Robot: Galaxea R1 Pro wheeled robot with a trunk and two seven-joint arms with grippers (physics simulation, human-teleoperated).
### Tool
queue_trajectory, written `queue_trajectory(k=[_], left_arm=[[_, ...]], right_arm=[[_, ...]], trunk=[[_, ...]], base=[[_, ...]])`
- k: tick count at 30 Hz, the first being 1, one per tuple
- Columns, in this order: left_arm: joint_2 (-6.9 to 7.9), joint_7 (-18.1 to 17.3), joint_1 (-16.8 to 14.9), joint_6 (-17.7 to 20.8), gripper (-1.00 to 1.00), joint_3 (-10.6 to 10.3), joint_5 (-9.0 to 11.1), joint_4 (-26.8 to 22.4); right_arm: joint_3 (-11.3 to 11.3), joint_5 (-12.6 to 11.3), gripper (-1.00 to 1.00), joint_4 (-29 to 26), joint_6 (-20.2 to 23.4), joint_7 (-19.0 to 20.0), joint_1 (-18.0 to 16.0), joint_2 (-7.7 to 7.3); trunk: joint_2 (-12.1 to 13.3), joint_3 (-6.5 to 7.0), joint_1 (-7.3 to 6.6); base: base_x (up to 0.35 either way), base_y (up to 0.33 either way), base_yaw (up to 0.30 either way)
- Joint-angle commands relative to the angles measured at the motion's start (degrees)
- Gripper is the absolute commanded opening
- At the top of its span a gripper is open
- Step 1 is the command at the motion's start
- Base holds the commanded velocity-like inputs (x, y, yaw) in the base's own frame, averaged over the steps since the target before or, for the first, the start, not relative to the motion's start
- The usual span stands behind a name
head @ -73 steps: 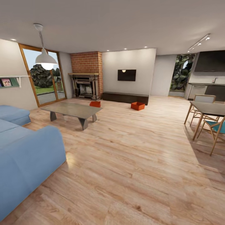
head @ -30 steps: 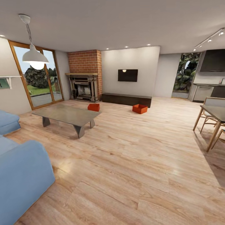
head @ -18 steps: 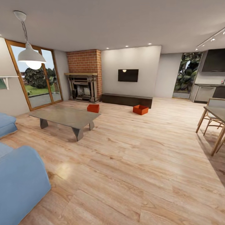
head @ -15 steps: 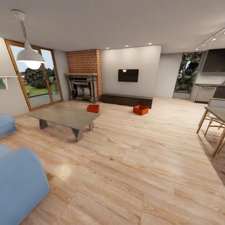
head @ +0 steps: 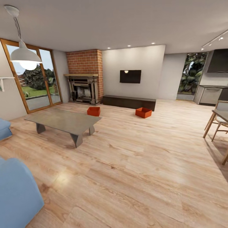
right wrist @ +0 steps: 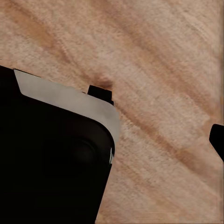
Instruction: Move the two storage containers from the living room to the garage. In the garage, place one container on the floor and stack the other container on top of it (either order is fine).
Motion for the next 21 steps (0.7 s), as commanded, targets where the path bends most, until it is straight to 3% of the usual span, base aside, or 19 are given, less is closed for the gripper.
queue_trajectory(k=[1,21], left_arm=[[-0.01,0.0,0.0,-0.1,1.00,0.0,0.3,0.0],[-0.01,0.0,0.0,0.0,1.00,0.0,0.3,0.0]], right_arm=[[0.5,-0.5,1.00,0.1,-0.3,0.0,0.0,0.01],[0.4,-0.7,1.00,0.1,-0.3,-0.1,0.0,-0.02]], trunk=[[0.0,-0.05,0.03],[0.0,-0.05,0.03]], base=[[0.326,0.000,0.000],[0.326,0.000,-0.008]])
